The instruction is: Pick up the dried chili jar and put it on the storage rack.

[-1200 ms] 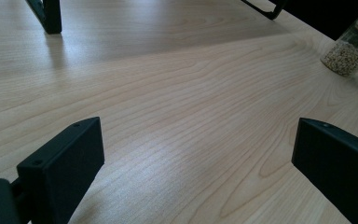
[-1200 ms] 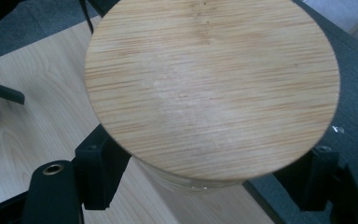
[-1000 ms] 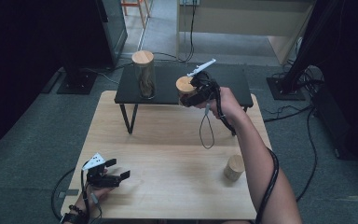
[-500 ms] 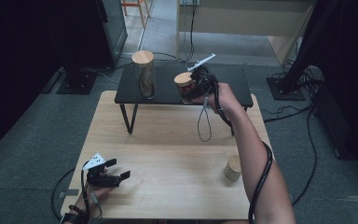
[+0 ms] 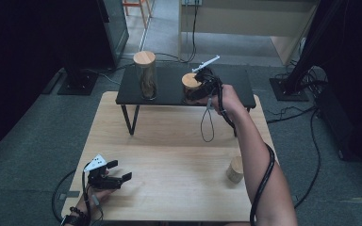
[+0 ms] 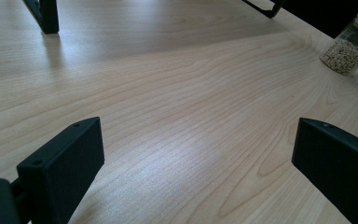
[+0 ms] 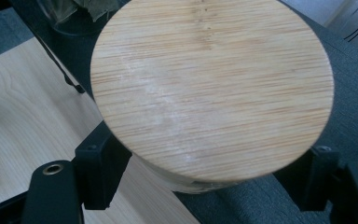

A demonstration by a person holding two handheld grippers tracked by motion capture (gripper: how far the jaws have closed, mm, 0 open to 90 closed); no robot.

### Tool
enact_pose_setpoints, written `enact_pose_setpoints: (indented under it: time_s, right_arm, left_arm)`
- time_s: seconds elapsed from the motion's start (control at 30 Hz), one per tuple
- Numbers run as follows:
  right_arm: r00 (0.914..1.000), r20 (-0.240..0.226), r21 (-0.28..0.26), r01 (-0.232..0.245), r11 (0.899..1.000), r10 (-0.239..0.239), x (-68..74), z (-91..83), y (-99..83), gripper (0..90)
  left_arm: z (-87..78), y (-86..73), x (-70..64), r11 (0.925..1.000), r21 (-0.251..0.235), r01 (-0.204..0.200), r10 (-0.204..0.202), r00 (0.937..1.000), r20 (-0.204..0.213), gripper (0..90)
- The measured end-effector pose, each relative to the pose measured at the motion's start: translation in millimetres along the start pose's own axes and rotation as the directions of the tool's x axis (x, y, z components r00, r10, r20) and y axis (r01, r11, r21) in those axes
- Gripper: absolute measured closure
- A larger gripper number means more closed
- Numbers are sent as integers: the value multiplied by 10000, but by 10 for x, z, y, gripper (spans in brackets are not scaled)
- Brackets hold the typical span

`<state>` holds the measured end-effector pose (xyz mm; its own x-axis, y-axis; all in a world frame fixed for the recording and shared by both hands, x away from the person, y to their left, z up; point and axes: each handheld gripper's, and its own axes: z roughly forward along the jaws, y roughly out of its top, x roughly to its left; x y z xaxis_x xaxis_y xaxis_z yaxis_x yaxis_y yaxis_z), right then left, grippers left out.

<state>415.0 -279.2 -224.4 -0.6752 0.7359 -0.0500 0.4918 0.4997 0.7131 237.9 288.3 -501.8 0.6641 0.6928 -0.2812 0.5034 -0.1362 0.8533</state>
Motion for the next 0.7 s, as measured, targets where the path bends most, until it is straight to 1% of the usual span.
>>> enact_pose_setpoints:
  time_s: [0.33, 0.47, 0.7]
  right_arm:
    - [9998, 62, -70, -183, 9998, 184, -18, 50, 27, 257]
    - [9995, 210, -122, -241, 9996, 244, -1, 87, 38, 257]
    - [9991, 193, -221, -368, 9991, 372, -48, 141, 58, 257]
  left_arm:
    - [2, 6, 2, 10000, 30, -16, 16, 10000, 5, 22]
    - [2, 6, 4, 10000, 30, -14, 14, 10000, 13, 22]
    - [-1, 5, 8, 10000, 27, -26, 26, 10000, 22, 22]
